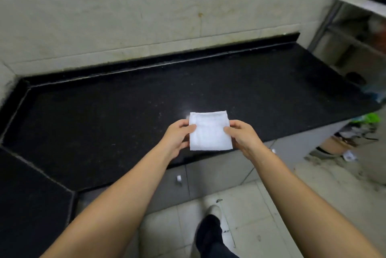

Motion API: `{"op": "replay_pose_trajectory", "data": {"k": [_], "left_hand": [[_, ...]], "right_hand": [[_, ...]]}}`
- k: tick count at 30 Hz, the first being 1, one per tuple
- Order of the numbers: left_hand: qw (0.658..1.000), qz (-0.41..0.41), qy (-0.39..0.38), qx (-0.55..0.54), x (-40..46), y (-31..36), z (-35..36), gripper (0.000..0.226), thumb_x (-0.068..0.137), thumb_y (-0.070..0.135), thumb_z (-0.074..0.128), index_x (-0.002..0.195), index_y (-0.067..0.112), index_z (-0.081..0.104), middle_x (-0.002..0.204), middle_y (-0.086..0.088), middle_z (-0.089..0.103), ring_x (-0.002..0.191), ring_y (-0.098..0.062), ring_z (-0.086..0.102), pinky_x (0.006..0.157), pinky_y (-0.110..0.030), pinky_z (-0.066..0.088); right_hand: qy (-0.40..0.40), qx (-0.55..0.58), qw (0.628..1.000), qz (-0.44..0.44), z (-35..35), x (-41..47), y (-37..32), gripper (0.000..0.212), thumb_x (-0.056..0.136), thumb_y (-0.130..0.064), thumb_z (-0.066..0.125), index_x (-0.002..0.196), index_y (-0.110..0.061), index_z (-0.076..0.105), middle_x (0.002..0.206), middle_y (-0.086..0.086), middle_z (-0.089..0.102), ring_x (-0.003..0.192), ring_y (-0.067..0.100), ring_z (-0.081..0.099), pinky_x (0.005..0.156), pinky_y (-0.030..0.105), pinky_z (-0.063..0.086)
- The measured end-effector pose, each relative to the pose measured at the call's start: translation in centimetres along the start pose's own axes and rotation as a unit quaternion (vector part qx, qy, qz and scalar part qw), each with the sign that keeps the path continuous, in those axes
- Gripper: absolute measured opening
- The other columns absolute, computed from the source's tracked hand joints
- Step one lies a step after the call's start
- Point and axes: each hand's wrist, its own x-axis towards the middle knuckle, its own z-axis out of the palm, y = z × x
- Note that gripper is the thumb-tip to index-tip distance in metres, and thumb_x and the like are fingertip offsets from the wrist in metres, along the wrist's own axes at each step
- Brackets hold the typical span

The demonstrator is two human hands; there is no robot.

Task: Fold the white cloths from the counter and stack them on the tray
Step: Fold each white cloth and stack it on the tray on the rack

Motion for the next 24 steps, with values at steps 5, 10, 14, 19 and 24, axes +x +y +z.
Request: {"op": "replay_pose_trajectory", "data": {"k": [5,10,14,19,24], "left_hand": [[0.994,-0.004,-0.094,0.05,-0.3,-0.8,10.8,0.009,0.093,0.005,0.053,0.092,0.013,0.058,0.084,-0.002,0.064,0.073,-0.013,0.062,0.058,-0.024,0.055],[0.98,0.001,-0.174,0.098,0.5,-1.5,23.6,0.011,0.092,0.005,0.055,0.086,0.014,0.059,0.083,-0.005,0.061,0.071,-0.016,0.056,0.069,-0.03,0.05],[0.967,0.011,-0.219,0.129,1.2,-2.2,35.6,0.007,0.091,0.008,0.056,0.09,0.014,0.06,0.082,-0.004,0.061,0.066,-0.013,0.056,0.064,-0.027,0.046],[0.958,0.007,-0.259,0.126,0.9,-2.9,49.0,0.007,0.092,0.007,0.056,0.096,0.012,0.059,0.089,-0.004,0.062,0.076,-0.018,0.058,0.068,-0.029,0.047],[0.952,0.013,-0.278,0.126,3.1,-1.9,58.0,0.011,0.093,0.004,0.053,0.087,0.012,0.058,0.08,-0.005,0.06,0.067,-0.016,0.053,0.057,-0.026,0.042]], "right_hand": [[0.096,0.049,0.994,-0.002,-10.2,-3.7,2.0,0.017,0.091,-0.003,0.05,0.103,-0.01,0.06,0.092,0.006,0.064,0.078,0.021,0.06,0.063,0.028,0.048],[0.175,0.098,0.98,-0.012,-22.4,-5.4,3.0,0.011,0.092,-0.004,0.051,0.1,-0.008,0.059,0.084,0.005,0.062,0.07,0.017,0.059,0.06,0.027,0.047],[0.22,0.107,0.97,-0.011,-33.7,-6.3,3.6,0.015,0.092,-0.003,0.053,0.083,-0.013,0.06,0.082,0.006,0.062,0.067,0.016,0.058,0.059,0.026,0.047],[0.267,0.081,0.96,-0.005,-46.6,-7.1,3.4,0.012,0.093,-0.003,0.051,0.087,-0.01,0.059,0.089,0.01,0.061,0.072,0.019,0.058,0.062,0.029,0.046],[0.301,0.069,0.951,-0.023,-54.7,-4.7,2.7,0.015,0.092,-0.002,0.052,0.101,0.001,0.063,0.091,0.015,0.061,0.079,0.023,0.055,0.064,0.03,0.042]]}}
